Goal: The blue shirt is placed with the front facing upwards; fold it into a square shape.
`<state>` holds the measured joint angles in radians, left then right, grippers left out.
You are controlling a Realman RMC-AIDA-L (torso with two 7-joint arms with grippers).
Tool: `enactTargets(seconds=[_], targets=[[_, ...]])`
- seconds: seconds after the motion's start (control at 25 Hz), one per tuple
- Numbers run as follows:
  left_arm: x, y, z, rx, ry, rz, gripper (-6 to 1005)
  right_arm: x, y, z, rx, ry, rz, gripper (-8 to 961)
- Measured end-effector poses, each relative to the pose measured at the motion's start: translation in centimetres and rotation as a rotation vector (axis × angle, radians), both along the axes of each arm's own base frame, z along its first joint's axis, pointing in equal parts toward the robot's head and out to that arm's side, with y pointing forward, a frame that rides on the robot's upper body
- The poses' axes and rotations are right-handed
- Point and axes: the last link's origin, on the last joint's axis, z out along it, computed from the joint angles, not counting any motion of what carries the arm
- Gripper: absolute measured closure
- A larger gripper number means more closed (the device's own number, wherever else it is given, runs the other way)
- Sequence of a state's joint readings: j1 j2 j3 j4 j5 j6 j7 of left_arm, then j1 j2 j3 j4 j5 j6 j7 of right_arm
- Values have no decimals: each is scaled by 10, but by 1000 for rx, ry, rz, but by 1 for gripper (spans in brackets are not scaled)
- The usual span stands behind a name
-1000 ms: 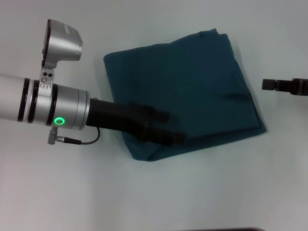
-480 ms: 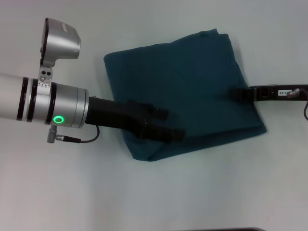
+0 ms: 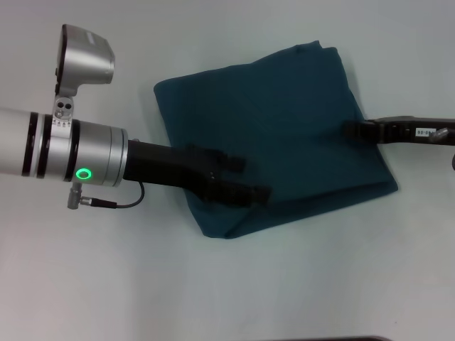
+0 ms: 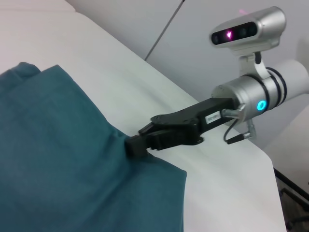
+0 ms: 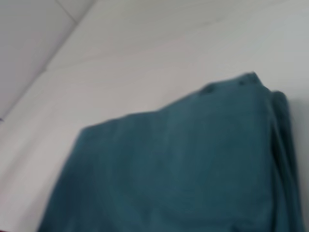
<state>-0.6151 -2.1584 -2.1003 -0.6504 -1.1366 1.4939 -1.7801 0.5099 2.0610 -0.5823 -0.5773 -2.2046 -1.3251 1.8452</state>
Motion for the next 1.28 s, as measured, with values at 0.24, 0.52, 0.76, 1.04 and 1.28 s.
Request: enactTargets(seconds=[0.24, 0.52, 0.76, 1.04, 1.28], targets=[[-2, 1, 1, 4, 4, 4, 75, -3, -11, 12, -36, 54, 62, 934], [-22, -3, 16, 32, -10, 74, 75, 12, -33, 37, 60, 116, 112, 932], [-47, -18, 41, 93, -99, 137, 76, 23, -56, 49, 86, 117, 177, 931], [-58, -37, 61, 187, -242, 88, 76, 10, -68, 40, 81, 142, 337, 880], [-62, -41, 59, 239, -291, 110, 84, -9, -59, 25, 66, 151, 442, 745]])
